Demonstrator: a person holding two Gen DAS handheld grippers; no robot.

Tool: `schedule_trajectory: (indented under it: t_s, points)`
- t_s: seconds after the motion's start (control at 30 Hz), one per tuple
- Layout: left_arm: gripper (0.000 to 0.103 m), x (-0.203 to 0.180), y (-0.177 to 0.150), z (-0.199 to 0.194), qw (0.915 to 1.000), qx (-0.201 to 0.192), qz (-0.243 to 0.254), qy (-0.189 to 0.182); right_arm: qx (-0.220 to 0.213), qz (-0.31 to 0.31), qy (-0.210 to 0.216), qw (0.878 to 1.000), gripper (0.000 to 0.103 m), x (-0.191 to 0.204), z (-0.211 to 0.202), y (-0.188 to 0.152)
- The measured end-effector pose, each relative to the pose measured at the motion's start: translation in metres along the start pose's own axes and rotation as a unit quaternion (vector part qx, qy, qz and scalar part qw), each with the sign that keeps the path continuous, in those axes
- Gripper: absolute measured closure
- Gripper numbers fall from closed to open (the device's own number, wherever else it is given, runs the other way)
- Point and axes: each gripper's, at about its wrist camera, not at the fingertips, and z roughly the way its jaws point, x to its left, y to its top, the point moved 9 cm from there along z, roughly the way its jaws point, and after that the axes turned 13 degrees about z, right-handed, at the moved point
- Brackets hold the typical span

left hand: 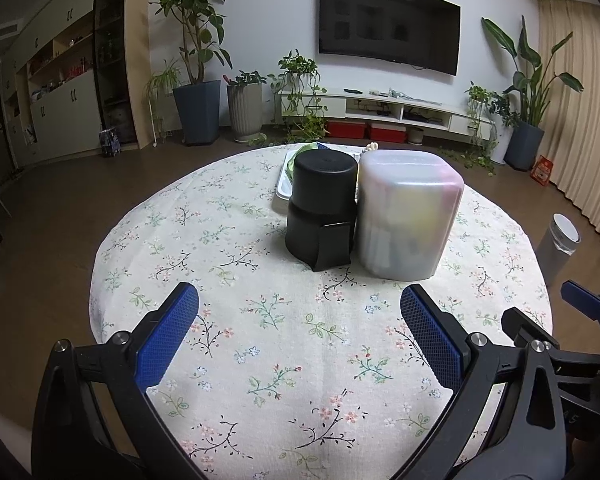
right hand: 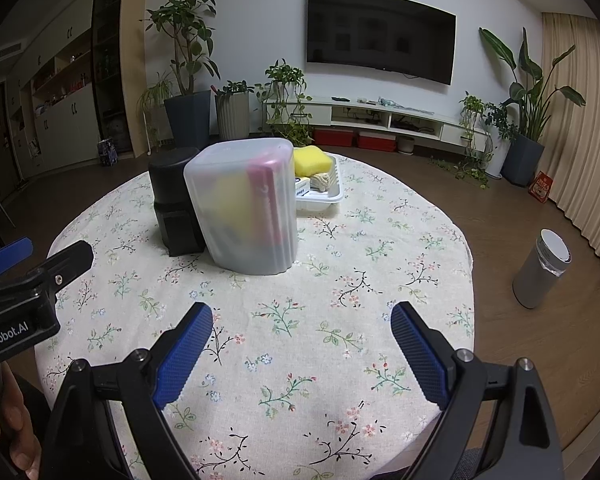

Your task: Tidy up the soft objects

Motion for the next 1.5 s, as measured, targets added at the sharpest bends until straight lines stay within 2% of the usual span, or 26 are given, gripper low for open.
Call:
schedule_trajectory:
  t_s: [0.1,0.27,1.5]
  points:
    - [0.0,-0.0021,-0.0009,0.0019,0.9999,0.006,-0.001,-0.013,-0.001,0.001,0.0,1.0,0.01,0.0017,0.0013,0.002]
    - [0.0,-0.0002,-0.0024,0.0036,1.0,0.009,0.0,-0.003,0.0,0.0,-0.001,1.0,0.01,0.001,0.0021,-0.0002]
    - [0.0,0.0018,-0.0075,0.0088,0.9998,0.016,-0.004,-0.005,0.002,-0.001,-0.001,1.0,0.01,-0.0026,0.0016,-0.0011]
